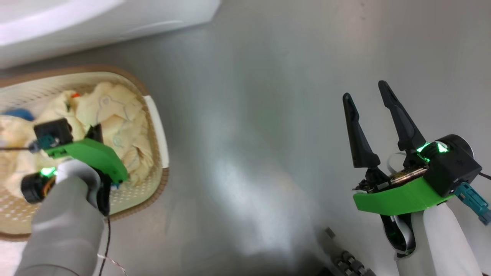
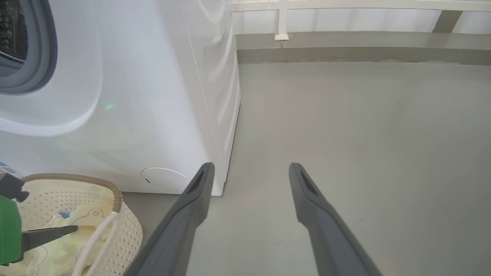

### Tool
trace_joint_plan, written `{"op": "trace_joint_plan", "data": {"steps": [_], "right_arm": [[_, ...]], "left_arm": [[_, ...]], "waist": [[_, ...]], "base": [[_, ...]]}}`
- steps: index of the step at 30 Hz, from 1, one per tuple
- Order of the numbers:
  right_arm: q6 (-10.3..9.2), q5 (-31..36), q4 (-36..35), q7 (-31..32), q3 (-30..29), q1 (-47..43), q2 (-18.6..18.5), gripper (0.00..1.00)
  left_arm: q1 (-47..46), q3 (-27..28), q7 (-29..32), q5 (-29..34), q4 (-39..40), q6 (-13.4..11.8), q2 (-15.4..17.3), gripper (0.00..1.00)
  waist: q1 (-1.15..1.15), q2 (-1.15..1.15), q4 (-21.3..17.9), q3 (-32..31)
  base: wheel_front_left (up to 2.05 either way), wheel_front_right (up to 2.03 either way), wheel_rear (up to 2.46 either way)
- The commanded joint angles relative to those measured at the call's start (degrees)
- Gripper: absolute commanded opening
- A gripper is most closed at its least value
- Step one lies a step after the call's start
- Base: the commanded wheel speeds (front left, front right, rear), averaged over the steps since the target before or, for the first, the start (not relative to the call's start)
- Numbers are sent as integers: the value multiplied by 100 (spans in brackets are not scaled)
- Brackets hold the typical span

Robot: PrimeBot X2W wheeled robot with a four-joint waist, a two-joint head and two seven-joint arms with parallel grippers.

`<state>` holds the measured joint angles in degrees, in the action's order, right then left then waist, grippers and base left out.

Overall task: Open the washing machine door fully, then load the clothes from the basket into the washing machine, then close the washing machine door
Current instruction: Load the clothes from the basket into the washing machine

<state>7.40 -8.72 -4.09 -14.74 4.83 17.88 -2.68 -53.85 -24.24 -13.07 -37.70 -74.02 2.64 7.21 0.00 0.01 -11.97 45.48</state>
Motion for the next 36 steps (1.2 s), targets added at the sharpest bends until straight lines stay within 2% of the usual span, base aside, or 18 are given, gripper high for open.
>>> {"op": "trace_joint_plan", "data": {"steps": [1, 5, 12, 17, 26, 36], "right_arm": [[9, 61, -69, -26, 80, -148, -26, 100], [9, 148, 86, -26, -37, -244, -67, 100], [9, 240, 350, 12, -200, -463, -119, 100], [9, 292, 542, 71, -330, -685, -116, 100], [9, 369, 678, 245, -441, -1244, -77, 100], [9, 404, 445, 531, -407, -1770, -35, 100]], "left_arm": [[256, 74, -97, 62, 55, -69, 144, 0], [490, 87, -183, 129, 292, -128, 78, 0], [1372, 455, -191, 563, 1758, -505, 90, 0], [2206, 792, -192, 1014, 2826, -669, 30, 0], [3625, 1196, -192, 1799, 4570, -784, -5, 0], [4811, 1259, -193, 2196, 5847, -810, 99, 0]], "waist": [[0, -1, 272, -318], [0, -1, 506, -697], [0, -1, 872, -1483], [0, -1, 1106, -2123], [0, -1, 1467, -3235], [0, -1, 1634, -4110]], "base": [[0, 0, 0], [0, 0, 0], [0, 0, 0], [0, 0, 0], [0, 0, 0], [0, 0, 0]]}}
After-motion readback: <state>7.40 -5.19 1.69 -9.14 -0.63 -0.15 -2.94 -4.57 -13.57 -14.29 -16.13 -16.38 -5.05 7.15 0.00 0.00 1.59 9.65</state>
